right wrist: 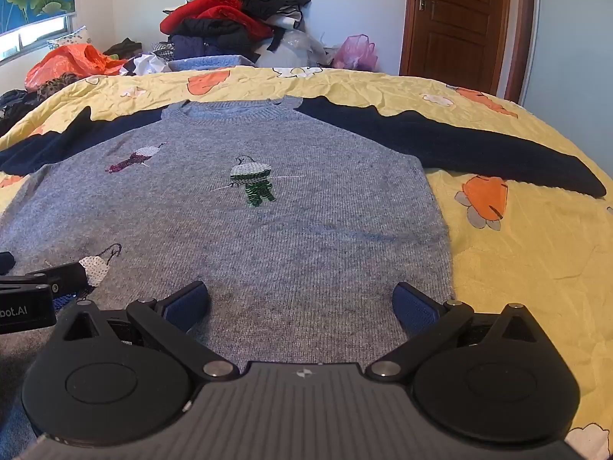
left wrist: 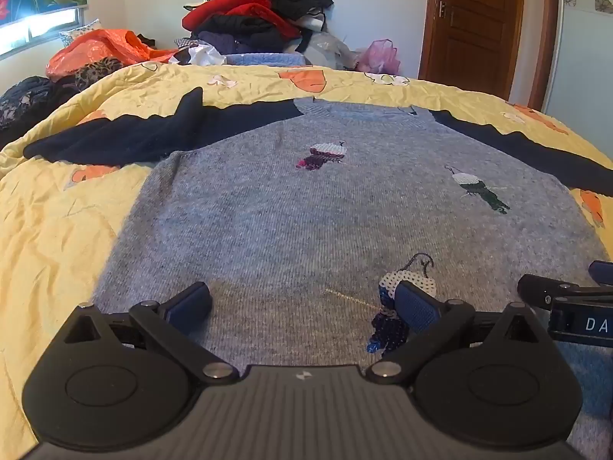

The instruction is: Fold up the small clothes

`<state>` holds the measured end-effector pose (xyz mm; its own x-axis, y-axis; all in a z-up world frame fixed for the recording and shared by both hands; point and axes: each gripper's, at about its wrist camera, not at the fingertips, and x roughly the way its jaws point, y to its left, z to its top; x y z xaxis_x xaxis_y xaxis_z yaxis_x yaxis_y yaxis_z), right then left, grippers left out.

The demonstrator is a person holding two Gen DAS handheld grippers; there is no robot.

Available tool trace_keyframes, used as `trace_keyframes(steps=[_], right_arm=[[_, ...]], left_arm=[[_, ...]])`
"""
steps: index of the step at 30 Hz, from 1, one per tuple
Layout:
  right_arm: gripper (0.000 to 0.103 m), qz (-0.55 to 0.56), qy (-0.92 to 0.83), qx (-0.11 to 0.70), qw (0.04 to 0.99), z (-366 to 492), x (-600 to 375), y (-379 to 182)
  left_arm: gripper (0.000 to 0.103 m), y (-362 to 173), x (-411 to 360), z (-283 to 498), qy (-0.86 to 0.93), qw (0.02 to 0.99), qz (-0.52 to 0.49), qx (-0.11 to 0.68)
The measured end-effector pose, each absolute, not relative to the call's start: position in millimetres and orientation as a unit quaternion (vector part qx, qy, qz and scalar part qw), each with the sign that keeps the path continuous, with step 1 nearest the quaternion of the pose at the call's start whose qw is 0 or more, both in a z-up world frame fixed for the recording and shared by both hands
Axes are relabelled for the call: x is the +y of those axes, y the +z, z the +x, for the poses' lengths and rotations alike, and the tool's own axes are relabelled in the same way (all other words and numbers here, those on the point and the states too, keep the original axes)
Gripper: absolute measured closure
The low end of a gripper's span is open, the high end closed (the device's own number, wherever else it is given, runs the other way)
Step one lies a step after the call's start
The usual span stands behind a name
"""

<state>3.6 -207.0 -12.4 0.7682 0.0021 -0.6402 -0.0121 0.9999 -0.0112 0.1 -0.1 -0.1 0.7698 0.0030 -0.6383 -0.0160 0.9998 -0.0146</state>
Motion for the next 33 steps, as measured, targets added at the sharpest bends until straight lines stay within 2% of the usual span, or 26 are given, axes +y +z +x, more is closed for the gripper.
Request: trace_keyframes(steps=[33], right_arm=[[0.0,-0.009,0.003,0.341,0.94,3.8,-206.1,-12.2]], left_arm=[[0.0,-0.8,-1.9,0.1,0.003,0.941,-0.011,0.339]])
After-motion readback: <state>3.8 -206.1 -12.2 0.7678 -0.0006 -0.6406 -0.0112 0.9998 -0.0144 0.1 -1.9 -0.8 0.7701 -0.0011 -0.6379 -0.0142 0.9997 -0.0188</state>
